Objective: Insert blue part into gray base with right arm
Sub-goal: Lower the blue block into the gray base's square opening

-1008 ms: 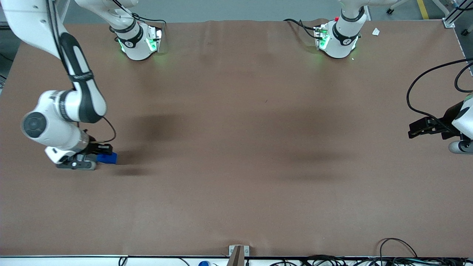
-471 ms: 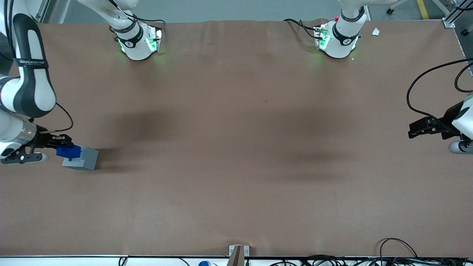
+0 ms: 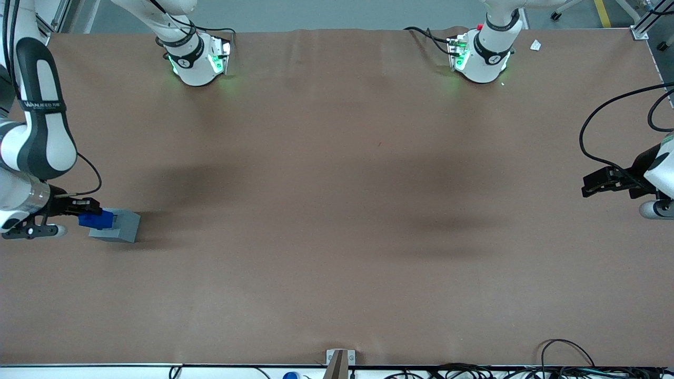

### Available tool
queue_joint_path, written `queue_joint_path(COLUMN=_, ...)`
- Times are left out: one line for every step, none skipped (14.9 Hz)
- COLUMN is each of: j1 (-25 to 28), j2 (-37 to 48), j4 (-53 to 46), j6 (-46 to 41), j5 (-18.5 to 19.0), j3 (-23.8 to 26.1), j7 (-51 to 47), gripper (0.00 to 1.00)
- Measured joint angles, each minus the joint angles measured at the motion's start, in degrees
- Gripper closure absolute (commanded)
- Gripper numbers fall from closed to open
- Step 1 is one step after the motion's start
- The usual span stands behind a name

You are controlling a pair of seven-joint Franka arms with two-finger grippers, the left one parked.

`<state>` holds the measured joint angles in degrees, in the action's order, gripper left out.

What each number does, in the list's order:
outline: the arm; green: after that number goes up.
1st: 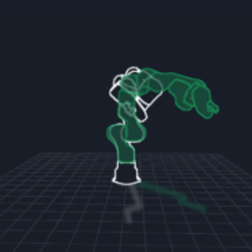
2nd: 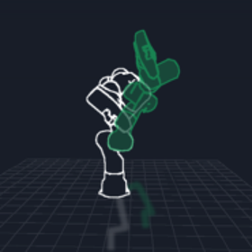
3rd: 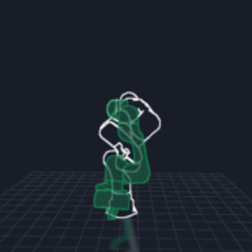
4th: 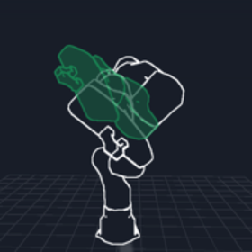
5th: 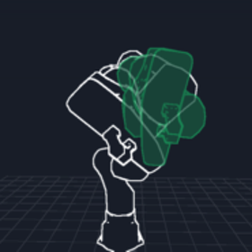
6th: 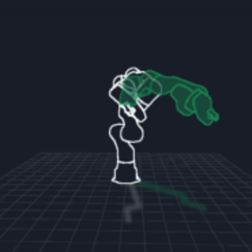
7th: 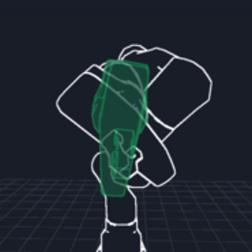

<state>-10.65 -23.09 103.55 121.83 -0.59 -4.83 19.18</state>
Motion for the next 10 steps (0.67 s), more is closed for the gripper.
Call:
queue_joint_path(j1=-0.14, j2=-0.66, j4=-0.17, j6=0.14, j5=-0.03, j3=0.00, j7=-0.12, gripper=1.00)
queue_joint_path(j1=-0.27, j2=-0.85, j4=-0.51, j6=0.14, j5=-0.12, j3=-0.01, j7=-0.26, gripper=1.00)
queue_joint_path(j1=-0.36, j2=-0.90, j4=-0.65, j6=0.12, j5=-0.15, j3=-0.01, j7=-0.56, gripper=1.00)
queue_joint_path(j1=-0.39, j2=-0.96, j4=-0.68, j6=0.12, j5=-0.17, j3=-0.01, j7=-0.70, gripper=1.00)
queue_joint_path(j1=-0.41, j2=-1.11, j4=-0.84, j6=0.10, j5=-0.18, j3=-0.01, j7=-0.84, gripper=1.00)
queue_joint_path(j1=-0.51, j2=-1.32, j4=-1.13, j6=0.07, j5=-0.33, j3=-0.02, j7=-1.10, gripper=1.00)
queue_joint_path(j1=-0.73, j2=-1.62, j4=-1.48, j6=0.07, j5=-0.84, j3=-0.02, j7=-1.39, gripper=1.00)
queue_joint_path(j1=-1.03, j2=-2.06, j4=-1.87, j6=0.06, j5=-1.59, j3=-0.02, j7=-1.49, gripper=1.00)
queue_joint_path(j1=-1.30, j2=-2.56, j4=-2.24, j6=0.07, j5=-2.04, j3=-0.02, j7=-1.50, gripper=1.00)
queue_joint_path(j1=-1.49, j2=-3.09, j4=-2.56, j6=0.07, j5=-2.35, j3=-0.02, j7=-1.50, gripper=1.00)
